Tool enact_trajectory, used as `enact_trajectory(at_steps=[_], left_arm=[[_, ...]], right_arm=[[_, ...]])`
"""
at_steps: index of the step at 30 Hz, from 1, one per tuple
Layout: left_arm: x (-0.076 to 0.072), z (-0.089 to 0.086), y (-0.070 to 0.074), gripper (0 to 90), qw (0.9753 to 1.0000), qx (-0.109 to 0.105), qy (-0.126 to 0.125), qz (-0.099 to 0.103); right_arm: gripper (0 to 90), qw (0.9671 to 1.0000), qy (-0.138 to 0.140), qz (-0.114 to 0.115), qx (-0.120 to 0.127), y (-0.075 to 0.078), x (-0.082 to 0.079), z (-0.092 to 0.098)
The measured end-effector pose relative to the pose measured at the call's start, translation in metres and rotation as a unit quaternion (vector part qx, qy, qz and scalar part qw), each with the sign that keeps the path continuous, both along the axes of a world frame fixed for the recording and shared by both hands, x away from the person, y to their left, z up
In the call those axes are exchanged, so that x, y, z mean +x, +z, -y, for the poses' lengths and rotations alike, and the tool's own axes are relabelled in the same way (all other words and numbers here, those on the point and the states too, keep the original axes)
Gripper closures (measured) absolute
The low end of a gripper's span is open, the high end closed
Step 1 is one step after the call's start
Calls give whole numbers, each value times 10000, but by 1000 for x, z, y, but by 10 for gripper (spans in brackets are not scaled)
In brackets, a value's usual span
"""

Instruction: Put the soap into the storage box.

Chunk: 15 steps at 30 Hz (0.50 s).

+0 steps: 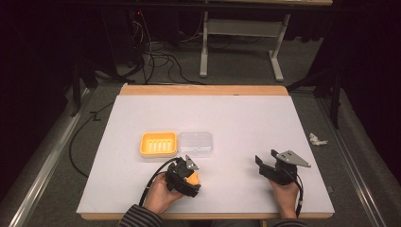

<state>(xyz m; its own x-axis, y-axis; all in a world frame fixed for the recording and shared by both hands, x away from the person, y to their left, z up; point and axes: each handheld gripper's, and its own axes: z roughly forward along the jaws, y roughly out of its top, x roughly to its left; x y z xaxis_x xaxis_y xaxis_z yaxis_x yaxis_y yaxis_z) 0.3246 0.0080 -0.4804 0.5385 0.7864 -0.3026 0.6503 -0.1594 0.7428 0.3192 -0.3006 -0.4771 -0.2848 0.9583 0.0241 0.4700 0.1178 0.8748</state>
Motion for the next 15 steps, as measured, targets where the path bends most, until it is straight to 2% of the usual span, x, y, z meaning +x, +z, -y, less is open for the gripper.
enact_trajectory(at_steps=[2, 15], left_arm=[[0, 0, 0, 248, 10000, -23, -40, -11], [0, -1, 1, 256, 10000, -50, -34, -16]], right_arm=[[302, 10000, 6, -5, -3, 0, 0, 0], [302, 10000, 11, -2, -8, 0, 0, 0]])
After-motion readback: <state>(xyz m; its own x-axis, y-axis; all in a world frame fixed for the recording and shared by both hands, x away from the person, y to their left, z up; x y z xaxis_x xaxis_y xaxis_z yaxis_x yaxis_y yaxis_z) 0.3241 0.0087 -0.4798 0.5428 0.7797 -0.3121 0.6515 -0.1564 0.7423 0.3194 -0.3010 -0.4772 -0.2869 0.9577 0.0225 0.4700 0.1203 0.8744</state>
